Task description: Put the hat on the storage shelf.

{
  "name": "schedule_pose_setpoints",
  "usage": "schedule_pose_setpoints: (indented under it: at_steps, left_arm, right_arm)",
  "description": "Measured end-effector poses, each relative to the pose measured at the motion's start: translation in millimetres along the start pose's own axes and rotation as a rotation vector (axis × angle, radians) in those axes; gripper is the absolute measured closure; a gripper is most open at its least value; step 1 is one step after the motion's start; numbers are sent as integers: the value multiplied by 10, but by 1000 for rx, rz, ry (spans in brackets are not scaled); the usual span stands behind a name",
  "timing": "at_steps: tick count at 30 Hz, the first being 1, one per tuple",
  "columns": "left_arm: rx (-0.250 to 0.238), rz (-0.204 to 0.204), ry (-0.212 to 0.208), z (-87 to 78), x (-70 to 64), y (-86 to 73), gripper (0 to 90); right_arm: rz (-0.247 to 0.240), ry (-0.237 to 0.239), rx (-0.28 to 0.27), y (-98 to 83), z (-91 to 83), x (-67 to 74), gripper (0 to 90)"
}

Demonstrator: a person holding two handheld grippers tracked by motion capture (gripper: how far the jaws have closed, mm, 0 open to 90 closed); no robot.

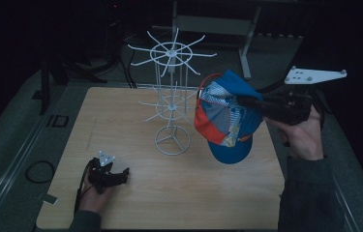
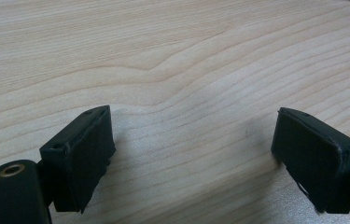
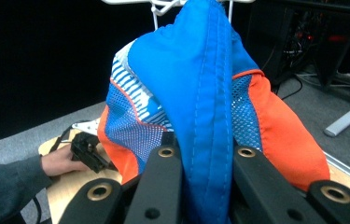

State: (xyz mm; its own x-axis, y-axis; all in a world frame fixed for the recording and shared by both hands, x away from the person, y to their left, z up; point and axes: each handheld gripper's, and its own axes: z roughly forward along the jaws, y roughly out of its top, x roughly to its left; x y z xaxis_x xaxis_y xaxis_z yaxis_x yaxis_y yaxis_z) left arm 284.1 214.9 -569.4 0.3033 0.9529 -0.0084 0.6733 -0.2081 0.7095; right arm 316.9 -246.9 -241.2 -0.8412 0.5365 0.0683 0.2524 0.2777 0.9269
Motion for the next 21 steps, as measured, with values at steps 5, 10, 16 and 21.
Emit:
schedule_pose_setpoints:
  at_steps: [5,10,16,21]
  left_arm:
    - [0,0,0,0,0,0,134]
    - [0,0,0,0,0,0,134]
    - [1,1,0,0,0,0,134]
    - [0,0,0,0,0,0,134]
  right_arm:
    - [-8,5,-14,17,-14,27,870]
    - [-14,10,-49,39,-54,58,871]
    - [-21,18,-75,73,-93,88,870]
    - [-25,26,-88,105,-102,101,870]
